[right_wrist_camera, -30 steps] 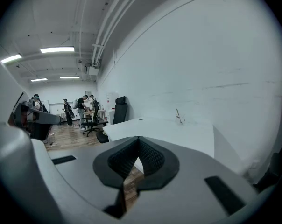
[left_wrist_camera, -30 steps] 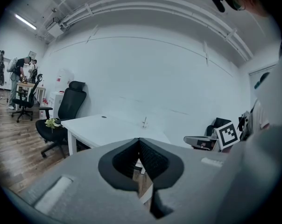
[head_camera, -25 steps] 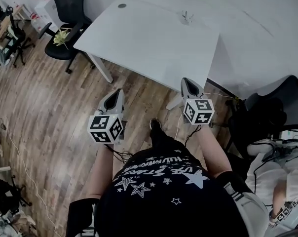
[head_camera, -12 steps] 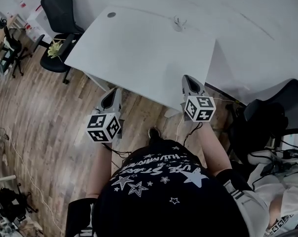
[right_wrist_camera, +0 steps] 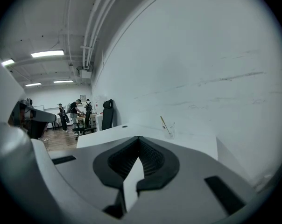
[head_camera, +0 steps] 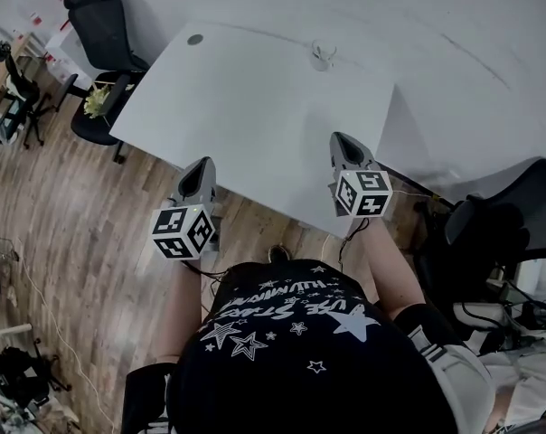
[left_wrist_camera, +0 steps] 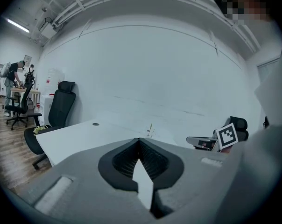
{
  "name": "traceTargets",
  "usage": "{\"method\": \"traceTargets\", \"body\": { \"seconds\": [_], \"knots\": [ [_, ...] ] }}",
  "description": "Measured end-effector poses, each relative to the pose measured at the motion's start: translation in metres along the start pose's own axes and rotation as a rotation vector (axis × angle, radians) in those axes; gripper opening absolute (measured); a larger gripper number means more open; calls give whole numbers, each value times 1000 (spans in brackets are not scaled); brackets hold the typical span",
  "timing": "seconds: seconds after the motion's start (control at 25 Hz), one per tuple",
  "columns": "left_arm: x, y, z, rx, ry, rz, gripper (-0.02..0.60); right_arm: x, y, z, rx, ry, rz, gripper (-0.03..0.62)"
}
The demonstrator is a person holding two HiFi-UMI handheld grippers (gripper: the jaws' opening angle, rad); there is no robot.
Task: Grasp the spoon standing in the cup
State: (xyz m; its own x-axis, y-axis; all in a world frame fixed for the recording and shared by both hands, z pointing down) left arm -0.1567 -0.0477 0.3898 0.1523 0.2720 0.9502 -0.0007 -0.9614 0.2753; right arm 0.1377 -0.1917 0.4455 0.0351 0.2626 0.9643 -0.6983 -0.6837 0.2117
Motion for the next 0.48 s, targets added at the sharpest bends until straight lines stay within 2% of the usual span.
{"method": "traceTargets", "body": {
  "seconds": [0.24, 0.48],
  "knots": [
    [-2, 16, 1, -11, 3, 0, 8, -3, 9, 16, -1, 2, 10, 9],
    [-17, 34, -5, 14, 25, 2, 8, -12, 17, 23, 26, 13, 20, 9]
  ]
}}
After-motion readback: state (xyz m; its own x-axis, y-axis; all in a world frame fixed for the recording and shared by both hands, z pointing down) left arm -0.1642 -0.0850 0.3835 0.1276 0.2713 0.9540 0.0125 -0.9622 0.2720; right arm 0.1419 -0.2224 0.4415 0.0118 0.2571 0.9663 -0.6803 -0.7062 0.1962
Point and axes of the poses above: the fingertips, and each gripper's own axes: y forward along the fingers, z to its right, x out of its underside, the point moved 7 cm from there along -y, backward along the fingers, and after that the axes turned 8 degrees about -x, right-handed, at the moved point
